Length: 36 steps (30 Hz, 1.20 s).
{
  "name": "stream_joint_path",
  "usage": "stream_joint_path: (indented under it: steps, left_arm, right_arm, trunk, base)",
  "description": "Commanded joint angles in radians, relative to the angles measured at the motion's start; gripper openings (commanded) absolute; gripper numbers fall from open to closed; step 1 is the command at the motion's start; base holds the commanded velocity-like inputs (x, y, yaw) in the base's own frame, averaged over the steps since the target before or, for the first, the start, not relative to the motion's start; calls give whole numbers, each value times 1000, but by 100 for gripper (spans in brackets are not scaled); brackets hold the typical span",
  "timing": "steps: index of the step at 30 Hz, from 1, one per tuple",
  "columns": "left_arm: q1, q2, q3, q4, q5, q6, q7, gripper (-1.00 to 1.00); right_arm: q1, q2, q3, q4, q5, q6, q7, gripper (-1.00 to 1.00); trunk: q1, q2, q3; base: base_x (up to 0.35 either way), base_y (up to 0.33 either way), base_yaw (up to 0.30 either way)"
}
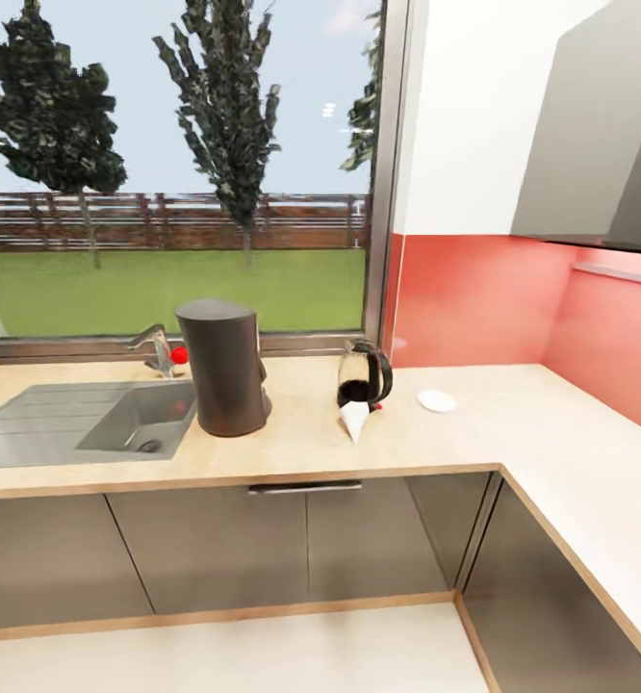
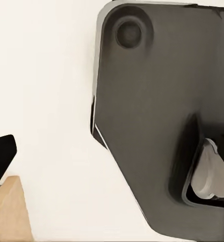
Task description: Set up a coffee station on the kitchen countertop: keep the coffee maker on the countertop, move the bottle of coffee from the kitchen shelf to the counter next to the coffee maker, place a paper coffee filter on top of the coffee maker, put the saucer next to the coffee maker with the coffee cup on the saucer, and place the electric kettle next to the coffee maker.
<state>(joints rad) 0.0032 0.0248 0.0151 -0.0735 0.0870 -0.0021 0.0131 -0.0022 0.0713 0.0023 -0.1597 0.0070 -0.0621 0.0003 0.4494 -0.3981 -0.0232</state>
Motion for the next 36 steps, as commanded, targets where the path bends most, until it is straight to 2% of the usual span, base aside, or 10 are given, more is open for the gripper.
stream_joint_path:
  steps: [1,6,10,12,13,18,19,23,29,36]
  left_arm:
    - [0,0,2,-1,20,0,1,100]
    - [-1,-1,-2,-1,27,1,-6,100]
    - [-2,4,-3,-8,25,1,-2,100]
    - [-3,14,-3,-11,25,-2,-1,100]
    - [-2,16,-3,-11,25,-2,0,100]
    - [-3,17,3,-11,33,-3,1,100]
    - [-3,16,4,-10,35,-3,1,100]
    - [-3,15,5,-9,36,-3,1,100]
    - [-2,16,5,-8,36,-3,1,100]
    - [-2,13,7,-8,37,-3,1,100]
  right_arm:
    - [0,0,0,-1,1,-2,0,100]
    - [0,-3,-1,-37,0,-1,1,100]
    - [-1,-5,-1,-172,0,1,4,100]
    - [-1,0,0,-533,-3,5,4,100]
    - [-5,2,1,-636,-4,5,3,100]
    - [-64,3,2,-846,-4,6,3,100]
    - [-153,2,2,-921,-4,9,2,100]
    - [-237,2,2,-966,-4,23,-1,100]
    - [-412,1,2,-1033,-8,299,7,100]
    - [-474,0,16,-1036,-7,348,70,100]
  trunk:
    - [1,-2,-2]
    - [1,-2,-2]
    - [1,-2,-2]
    - [1,-2,-2]
    - [1,-2,-2]
    - [1,-2,-2]
    - [1,-2,-2]
    - [1,-2,-2]
    - [1,-2,-2]
    - [1,-2,-2]
  base:
    - [17,-5,276]
    - [5,-2,266]
    - [0,0,66]
    - [0,0,3]
    - [0,0,0]
    - [7,0,0]
    - [75,0,0]
    - [32,0,0]
    - [25,-4,0]
    - [222,-93,0]
